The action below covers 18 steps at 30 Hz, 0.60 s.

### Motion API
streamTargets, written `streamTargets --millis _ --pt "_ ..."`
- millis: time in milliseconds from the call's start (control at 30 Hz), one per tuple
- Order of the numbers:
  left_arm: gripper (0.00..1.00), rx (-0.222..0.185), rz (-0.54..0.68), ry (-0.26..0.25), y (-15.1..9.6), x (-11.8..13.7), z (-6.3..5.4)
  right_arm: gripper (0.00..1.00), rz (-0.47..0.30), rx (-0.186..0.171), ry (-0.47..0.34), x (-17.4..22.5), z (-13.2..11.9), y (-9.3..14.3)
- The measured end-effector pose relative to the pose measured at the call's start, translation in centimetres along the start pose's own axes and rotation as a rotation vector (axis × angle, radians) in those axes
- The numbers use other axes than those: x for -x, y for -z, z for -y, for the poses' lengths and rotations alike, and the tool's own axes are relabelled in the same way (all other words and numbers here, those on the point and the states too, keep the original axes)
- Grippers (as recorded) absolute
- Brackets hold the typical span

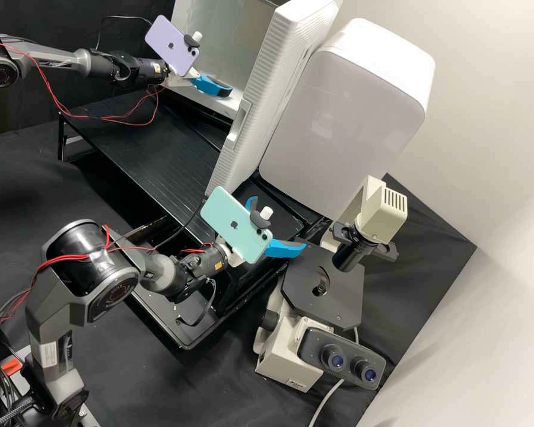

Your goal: Take the petri dish out of the incubator

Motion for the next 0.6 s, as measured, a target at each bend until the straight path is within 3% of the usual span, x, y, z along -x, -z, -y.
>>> streamTargets --millis 600 --pt "1.0 -0.009 -0.001 0.011 -0.13 -0.21 -0.36 1.0 0.0 0.0 0.0 0.0 0.0 0.0"
